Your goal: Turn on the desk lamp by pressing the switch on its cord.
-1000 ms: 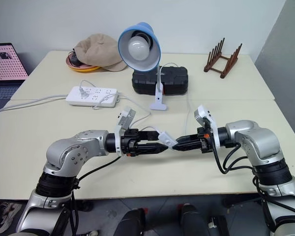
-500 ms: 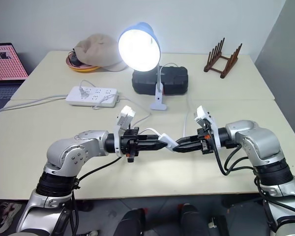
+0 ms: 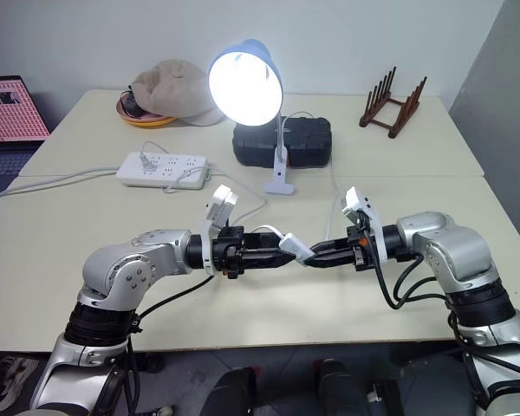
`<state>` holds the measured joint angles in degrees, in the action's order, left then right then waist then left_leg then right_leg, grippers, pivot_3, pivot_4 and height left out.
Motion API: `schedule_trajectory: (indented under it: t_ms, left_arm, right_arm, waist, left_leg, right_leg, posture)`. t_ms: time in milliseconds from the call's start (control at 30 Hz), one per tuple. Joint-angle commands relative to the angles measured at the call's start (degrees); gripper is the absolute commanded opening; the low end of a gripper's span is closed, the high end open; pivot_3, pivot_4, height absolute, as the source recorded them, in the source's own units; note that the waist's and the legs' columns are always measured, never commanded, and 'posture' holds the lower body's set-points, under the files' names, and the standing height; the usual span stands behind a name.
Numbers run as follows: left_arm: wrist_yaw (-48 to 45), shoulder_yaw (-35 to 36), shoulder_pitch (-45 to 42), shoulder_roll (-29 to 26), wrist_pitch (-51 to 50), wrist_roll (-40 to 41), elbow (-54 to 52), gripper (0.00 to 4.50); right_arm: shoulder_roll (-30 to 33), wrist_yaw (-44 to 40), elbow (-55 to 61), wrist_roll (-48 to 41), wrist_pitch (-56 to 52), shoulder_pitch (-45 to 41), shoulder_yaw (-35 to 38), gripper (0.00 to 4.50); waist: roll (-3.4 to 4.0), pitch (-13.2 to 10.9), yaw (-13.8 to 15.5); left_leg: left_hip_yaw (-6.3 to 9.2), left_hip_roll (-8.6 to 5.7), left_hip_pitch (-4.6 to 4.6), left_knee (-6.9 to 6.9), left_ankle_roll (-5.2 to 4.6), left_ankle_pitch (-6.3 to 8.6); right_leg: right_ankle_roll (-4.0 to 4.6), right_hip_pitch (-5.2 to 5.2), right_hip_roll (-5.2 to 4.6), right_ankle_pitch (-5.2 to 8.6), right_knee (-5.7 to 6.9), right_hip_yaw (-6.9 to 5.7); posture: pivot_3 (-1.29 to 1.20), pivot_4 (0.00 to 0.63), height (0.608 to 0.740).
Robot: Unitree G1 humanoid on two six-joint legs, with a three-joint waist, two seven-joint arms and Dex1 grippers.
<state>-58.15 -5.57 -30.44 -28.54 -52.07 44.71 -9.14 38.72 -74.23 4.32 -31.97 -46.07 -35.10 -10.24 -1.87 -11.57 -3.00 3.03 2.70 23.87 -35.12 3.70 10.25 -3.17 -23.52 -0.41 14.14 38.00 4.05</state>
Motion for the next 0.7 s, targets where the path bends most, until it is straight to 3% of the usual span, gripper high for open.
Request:
schedule_trajectory:
  t_ms: [33, 200, 533, 600, 700]
  left_arm:
    - [-0.1, 1.5, 1.2, -1.8, 0.4, 0.2, -2.9, 3.38]
    - [0.4, 2.7, 5.0, -5.3, 2.4, -1.5, -5.4, 4.4]
    - [6.8, 9.9, 10.2, -12.1, 12.2, -10.0, -12.4, 4.46]
    - [7.1, 9.6, 10.8, -13.4, 13.4, -11.6, -13.8, 4.5]
    - [7.1, 9.6, 11.6, -14.5, 14.2, -12.8, -13.7, 4.5]
  right_arm:
    - [-0.2, -0.2, -2.3, 1.2, 2.8, -2.9, 0.7, 0.35]
    - [-1.9, -0.4, -11.5, 7.7, 11.1, -7.0, -1.9, 0.35]
    - [-6.4, 3.9, -40.4, 29.0, 39.0, -16.2, -11.2, 0.35]
    - [-6.9, 3.2, -43.1, 29.8, 42.2, -16.2, -11.1, 1.06]
    - [-7.4, 1.5, -45.0, 29.3, 43.9, -16.4, -9.5, 1.72]
  waist:
    - [0.0, 0.0, -0.1]
    - [0.01, 0.0, -0.3]
    - [0.01, 0.0, -0.3]
    - [0.01, 0.0, 0.0]
    - [0.03, 0.0, -0.1]
  left_leg:
    - [0.0, 0.0, 0.0, 0.0, 0.0, 0.0]
    - [0.0, 0.02, -0.01, 0.01, 0.0, 0.0]
    - [-0.04, 0.01, 0.02, 0.03, 0.01, 0.0]
    - [-0.05, 0.0, 0.03, 0.08, 0.01, 0.0]
    - [-0.09, 0.0, 0.03, 0.13, 0.02, 0.01]
  right_leg:
    - [0.0, 0.0, 0.0, 0.0, 0.0, 0.0]
    - [0.01, -0.01, 0.01, 0.0, -0.01, 0.0]
    - [0.02, -0.05, -0.01, 0.01, -0.04, 0.01]
    - [0.02, -0.04, -0.03, 0.01, -0.08, 0.01]
    - [0.02, -0.04, -0.05, 0.01, -0.13, 0.02]
  posture:
    - [0.0, 0.15, 0.74]
    - [0.0, 0.15, 0.74]
    - [0.0, 0.15, 0.74]
    - [0.0, 0.15, 0.74]
    - [0.0, 0.15, 0.74]
